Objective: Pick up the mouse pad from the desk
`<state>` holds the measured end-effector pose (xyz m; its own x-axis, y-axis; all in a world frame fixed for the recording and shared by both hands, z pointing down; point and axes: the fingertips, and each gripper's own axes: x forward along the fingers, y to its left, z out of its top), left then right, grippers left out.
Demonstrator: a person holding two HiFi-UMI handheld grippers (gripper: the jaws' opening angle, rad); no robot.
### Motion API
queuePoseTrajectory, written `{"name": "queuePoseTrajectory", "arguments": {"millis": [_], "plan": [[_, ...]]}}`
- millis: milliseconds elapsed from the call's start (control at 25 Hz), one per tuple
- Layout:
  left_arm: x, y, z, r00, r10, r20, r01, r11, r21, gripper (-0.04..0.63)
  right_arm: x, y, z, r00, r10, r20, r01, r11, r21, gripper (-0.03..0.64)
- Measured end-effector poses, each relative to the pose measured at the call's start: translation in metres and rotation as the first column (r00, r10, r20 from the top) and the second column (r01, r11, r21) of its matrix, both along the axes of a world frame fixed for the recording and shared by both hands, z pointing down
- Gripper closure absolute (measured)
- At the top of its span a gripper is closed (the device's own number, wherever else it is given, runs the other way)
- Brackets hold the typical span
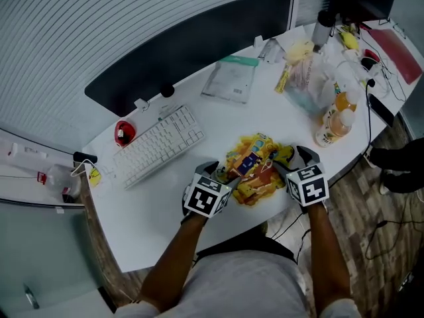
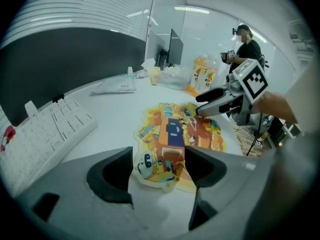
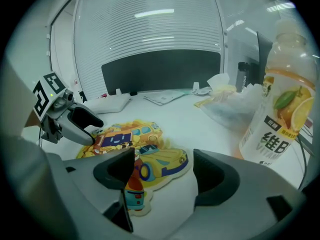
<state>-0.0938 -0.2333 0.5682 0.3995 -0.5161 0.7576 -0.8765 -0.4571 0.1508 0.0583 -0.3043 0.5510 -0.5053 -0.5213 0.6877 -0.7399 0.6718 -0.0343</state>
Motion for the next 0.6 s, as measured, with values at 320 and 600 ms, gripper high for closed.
{"name": "queuePoseTrajectory", "arguments": {"millis": [320,600], "plan": [[-0.003,-0.002,0.005,0.999,-0.026,0.033,0.026,1.000,0.005,0.272,0.002,-0.009,0.014,1.000,0.017,-0.015,-0.017,0.999,-0.039,0.299],[0.001,-0.003,0.005,0.999,-0.011,0.048,0.010,1.000,0.029,0.281,-0.002,-0.008,0.014,1.000,0.014,-0.017,-0.015,0.999,-0.035,0.301]]}}
